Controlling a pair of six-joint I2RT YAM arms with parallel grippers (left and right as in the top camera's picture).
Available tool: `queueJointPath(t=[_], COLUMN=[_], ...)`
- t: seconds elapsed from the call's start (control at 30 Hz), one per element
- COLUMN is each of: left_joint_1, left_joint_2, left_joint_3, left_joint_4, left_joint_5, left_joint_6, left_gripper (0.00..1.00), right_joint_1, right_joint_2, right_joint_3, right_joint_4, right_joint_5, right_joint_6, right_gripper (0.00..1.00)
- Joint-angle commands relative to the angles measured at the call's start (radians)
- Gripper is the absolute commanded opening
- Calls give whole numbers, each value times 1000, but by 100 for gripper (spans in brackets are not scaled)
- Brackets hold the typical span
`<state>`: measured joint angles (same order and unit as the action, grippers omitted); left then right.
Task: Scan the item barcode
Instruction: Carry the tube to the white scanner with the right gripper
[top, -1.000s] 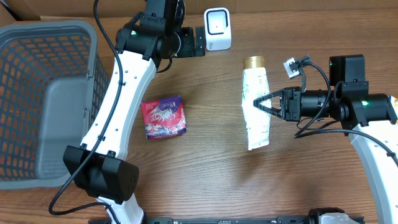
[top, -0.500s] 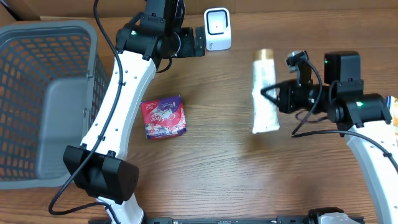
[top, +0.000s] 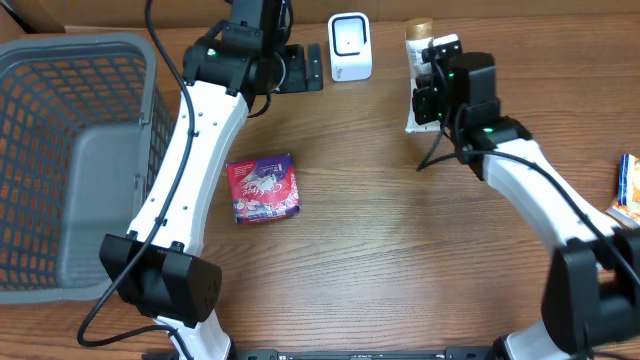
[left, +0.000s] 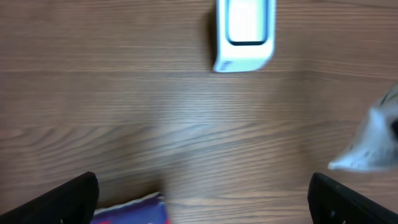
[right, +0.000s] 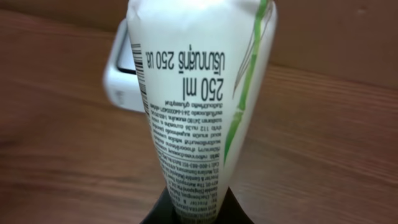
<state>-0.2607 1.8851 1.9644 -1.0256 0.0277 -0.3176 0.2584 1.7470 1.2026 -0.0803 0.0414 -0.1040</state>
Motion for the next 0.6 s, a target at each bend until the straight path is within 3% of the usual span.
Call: queueJointPath(t=[0.0,0.3,0.57], left_joint_1=[47,90,90], left_joint_2=[-36,-34,-34], left_joint_3=[17,17,17], left_joint_4=[-29,-112,-117], left_joint_5=[-85,-95,-94], left_joint_6=[8,8,8], left_gripper=[100,100,100], right_joint_1=[32,63,97], right_joint_2=[34,132,329], right_joint_3=[35,35,132], right_joint_4=[133,507,681], right_joint_5=[224,262,348], right_joint_6=[-125,-455,-820], right_gripper=[4,4,4])
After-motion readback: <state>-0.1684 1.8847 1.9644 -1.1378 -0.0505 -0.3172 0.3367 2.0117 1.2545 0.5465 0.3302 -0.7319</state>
